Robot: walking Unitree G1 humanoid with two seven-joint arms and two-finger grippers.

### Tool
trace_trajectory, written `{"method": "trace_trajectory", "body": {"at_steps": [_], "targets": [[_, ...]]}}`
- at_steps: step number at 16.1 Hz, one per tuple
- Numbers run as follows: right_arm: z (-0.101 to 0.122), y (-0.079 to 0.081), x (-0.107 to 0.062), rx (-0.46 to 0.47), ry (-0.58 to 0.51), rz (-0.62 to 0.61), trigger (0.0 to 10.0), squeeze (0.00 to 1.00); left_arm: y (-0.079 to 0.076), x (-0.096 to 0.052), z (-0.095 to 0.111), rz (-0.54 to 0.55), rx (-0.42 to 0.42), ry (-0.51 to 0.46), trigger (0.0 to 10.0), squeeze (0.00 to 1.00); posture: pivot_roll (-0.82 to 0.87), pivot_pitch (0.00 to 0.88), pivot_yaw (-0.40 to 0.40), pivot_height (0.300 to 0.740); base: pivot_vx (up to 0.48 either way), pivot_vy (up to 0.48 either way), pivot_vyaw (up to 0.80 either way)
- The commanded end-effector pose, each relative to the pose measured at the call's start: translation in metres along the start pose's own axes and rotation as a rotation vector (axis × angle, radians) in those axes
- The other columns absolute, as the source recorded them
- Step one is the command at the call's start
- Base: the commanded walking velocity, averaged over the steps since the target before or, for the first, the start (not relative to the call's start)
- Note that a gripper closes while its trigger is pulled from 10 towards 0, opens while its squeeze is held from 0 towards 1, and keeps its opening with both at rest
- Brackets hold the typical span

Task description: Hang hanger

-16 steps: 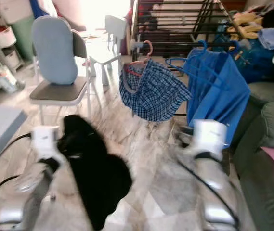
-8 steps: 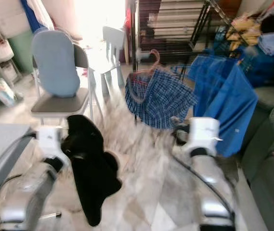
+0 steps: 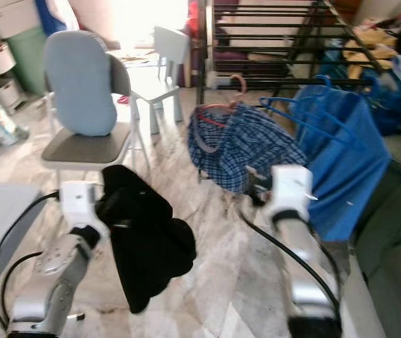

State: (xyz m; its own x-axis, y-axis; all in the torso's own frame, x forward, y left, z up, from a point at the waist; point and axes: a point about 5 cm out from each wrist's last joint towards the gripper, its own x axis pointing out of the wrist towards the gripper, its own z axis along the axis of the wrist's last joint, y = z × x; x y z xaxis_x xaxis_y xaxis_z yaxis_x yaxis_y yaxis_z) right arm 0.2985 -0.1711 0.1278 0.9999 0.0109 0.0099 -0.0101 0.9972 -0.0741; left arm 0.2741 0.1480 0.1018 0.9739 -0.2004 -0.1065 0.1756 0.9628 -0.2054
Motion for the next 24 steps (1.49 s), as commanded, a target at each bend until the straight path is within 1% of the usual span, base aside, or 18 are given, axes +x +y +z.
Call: {"method": "trace_trajectory", "body": {"at_steps": [1, 4, 5, 8, 9, 10, 11, 12, 13, 15, 19, 22, 24], "targets": [[-0.001, 0.001, 0.002, 0.001, 0.001, 0.008, 10.0, 0.0, 0.001, 0.0, 0.012, 0.02, 0.019, -0.056, 10.0, 0.0, -0.07, 0.0, -0.03, 0.74, 0.0, 0.0, 0.0], [-0.001, 0.01, 0.01, 0.008, -0.004, 0.036, 10.0, 0.0, 0.006, -0.003, 0.015, 0.043, 0.035, -0.071, 10.0, 0.0, -0.04, 0.0, -0.041, 0.74, 0.0, 0.0, 0.0], [-0.001, 0.01, 0.012, 0.008, -0.009, 0.034, 10.0, 0.0, 0.006, -0.004, 0.016, 0.041, 0.045, -0.07, 10.0, 0.0, -0.03, 0.0, -0.038, 0.74, 0.0, 0.0, 0.0], [-0.001, -0.001, 0.012, 0.001, -0.017, -0.047, 10.0, 0.0, 0.007, -0.005, 0.017, 0.031, 0.066, -0.073, 10.0, 0.0, -0.04, 0.0, -0.02, 0.74, 0.0, 0.0, 0.0], [-0.003, -0.005, 0.01, 0.0, -0.013, -0.07, 10.0, 0.0, 0.008, -0.004, 0.018, 0.033, 0.077, -0.075, 10.0, 0.0, -0.04, 0.0, -0.016, 0.74, 0.0, 0.0, 0.0], [-0.006, -0.011, 0.002, 0.002, -0.01, -0.09, 10.0, 0.0, 0.013, -0.005, 0.019, 0.062, 0.099, -0.089, 10.0, 0.0, -0.05, 0.0, -0.014, 0.74, 0.0, 0.0, 0.0], [-0.007, -0.012, 0.0, 0.0, -0.007, -0.091, 10.0, 0.0, 0.015, -0.006, 0.02, 0.075, 0.105, -0.095, 10.0, 0.0, -0.06, 0.0, -0.011, 0.74, 0.0, 0.0, 0.0], [-0.01, -0.016, -0.005, -0.007, -0.002, -0.101, 10.0, 0.0, 0.021, -0.009, 0.02, 0.108, 0.116, -0.102, 10.0, 0.0, -0.06, 0.0, -0.011, 0.74, 0.0, 0.0, 0.0], [-0.016, -0.024, -0.017, -0.021, 0.017, -0.125, 10.0, 0.0, 0.032, -0.018, 0.016, 0.14, 0.13, -0.089, 10.0, 0.0, -0.07, 0.0, -0.008, 0.74, 0.0, 0.0, 0.0], [-0.021, -0.029, -0.027, -0.021, 0.035, -0.117, 10.0, 0.0, 0.039, -0.026, 0.01, 0.14, 0.138, -0.067, 10.0, 0.0, -0.08, 0.0, -0.006, 0.74, 0.0, 0.0, 0.0], [-0.019, -0.028, -0.024, -0.03, 0.038, -0.103, 10.0, 0.0, 0.031, -0.017, 0.015, 0.082, 0.145, -0.092, 10.0, 0.0, -0.08, 0.0, -0.003, 0.74, 0.0, 0.0, 0.0], [-0.017, -0.025, -0.02, -0.028, 0.03, -0.098, 10.0, 0.0, 0.026, -0.01, 0.019, 0.037, 0.138, -0.106, 10.0, 0.0, -0.08, 0.0, -0.002, 0.74, 0.086, 0.0, -0.8], [-0.015, -0.025, -0.018, -0.026, 0.025, -0.098, 10.0, 0.0, 0.024, -0.009, 0.02, 0.021, 0.137, -0.107, 10.0, 0.0, -0.09, 0.0, -0.002, 0.74, 0.304, 0.0, -0.8]]}}
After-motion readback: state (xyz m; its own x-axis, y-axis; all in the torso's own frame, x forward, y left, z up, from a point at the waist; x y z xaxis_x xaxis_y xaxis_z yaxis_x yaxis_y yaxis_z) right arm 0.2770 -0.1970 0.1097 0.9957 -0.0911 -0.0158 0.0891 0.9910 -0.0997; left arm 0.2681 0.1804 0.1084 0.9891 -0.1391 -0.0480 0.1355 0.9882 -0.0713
